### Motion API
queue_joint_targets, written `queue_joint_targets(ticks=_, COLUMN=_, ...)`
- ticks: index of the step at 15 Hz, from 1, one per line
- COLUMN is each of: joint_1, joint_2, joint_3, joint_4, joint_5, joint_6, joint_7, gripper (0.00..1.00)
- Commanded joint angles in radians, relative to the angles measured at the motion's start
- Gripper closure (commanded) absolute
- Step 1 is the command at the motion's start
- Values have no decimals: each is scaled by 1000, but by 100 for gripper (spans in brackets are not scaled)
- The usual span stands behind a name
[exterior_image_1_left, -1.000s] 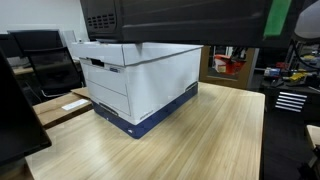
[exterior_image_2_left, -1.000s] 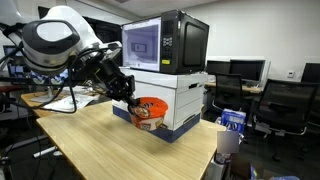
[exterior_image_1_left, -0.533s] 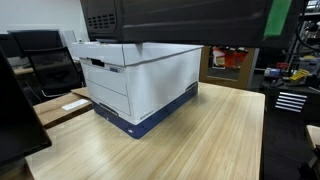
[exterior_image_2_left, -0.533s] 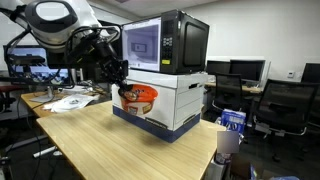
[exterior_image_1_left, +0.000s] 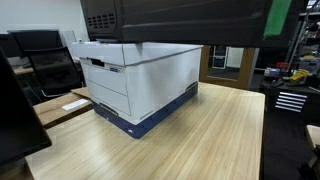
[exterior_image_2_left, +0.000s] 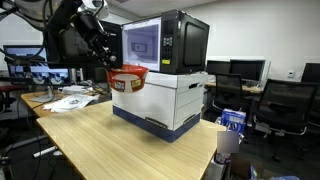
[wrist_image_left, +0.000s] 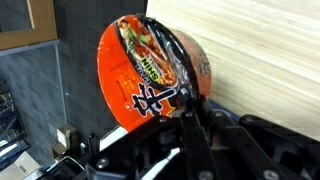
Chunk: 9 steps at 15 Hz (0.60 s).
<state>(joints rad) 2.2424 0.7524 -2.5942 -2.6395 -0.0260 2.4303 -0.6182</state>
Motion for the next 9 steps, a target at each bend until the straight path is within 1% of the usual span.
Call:
queue_joint_targets(ticks=1, joint_1=15, joint_2=91, joint_3=-17, joint_4=6, joint_5=43, joint_6=-80, joint_7=-78, gripper=95)
queue_joint_targets(ticks=3, joint_1=28, joint_2=115, joint_3=-25, joint_4=15, joint_5=58, joint_6=-108, joint_7=-96, gripper=95)
queue_joint_targets(ticks=5, joint_1=15, joint_2=147, joint_3=-3, joint_4=15, joint_5=147, joint_6=-110, joint_7=-169, gripper=95)
queue_joint_targets(ticks=7, joint_1=29, joint_2=167, joint_3=-19, joint_4=13, joint_5=203, joint_6=-111, joint_7=-232, gripper=95)
queue_joint_targets(ticks=9, joint_1=13, joint_2=188, joint_3=-7, joint_4=20, joint_5=293, joint_6=-115, joint_7=-318, gripper=95)
